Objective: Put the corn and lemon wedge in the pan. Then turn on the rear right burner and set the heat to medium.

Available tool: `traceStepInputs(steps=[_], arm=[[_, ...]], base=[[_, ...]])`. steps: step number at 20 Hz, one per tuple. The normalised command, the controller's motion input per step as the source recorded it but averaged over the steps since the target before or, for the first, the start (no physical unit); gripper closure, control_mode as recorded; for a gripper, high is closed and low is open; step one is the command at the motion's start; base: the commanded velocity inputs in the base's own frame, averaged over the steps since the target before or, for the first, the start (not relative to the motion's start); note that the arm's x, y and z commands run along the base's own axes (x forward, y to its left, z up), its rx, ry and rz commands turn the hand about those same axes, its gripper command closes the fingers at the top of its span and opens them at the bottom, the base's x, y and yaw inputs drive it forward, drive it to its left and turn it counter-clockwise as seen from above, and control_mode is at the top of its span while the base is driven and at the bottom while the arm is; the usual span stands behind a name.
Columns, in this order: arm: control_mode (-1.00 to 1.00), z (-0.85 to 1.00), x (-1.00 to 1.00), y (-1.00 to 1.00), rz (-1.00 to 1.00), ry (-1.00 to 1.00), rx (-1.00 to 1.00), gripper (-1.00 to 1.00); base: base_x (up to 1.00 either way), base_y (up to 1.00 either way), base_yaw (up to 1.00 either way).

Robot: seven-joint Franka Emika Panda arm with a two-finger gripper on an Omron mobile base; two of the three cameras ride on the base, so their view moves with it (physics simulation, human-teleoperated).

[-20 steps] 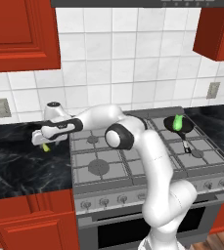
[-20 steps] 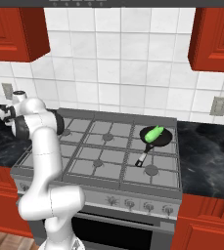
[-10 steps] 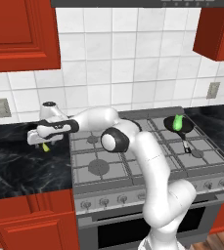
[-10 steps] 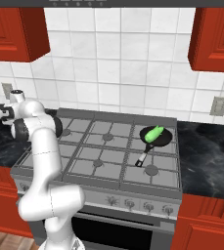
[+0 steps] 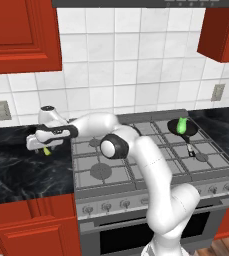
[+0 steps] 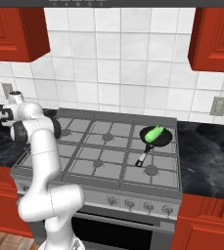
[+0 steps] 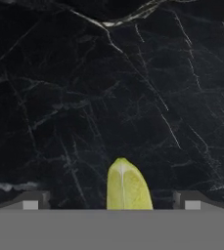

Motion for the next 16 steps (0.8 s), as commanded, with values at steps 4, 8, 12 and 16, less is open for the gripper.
traceStepInputs(steps=[4, 8, 12, 16], arm=[[-1.00, -0.10, 0.00, 0.00, -0.01, 0.00, -0.01, -1.00], [-1.00, -0.09, 0.00, 0.00, 0.00, 0.00, 0.00, -1.00], [-1.00, -0.01, 0.00, 0.00, -0.01, 0.01, 0.00, 1.00], [-1.00, 0.00, 0.00, 0.00, 0.00, 0.00, 0.00, 1.00]], base=[[0.00, 0.00, 0.00], [0.00, 0.00, 0.00], [0.00, 0.00, 0.00], [0.00, 0.00, 0.00]])
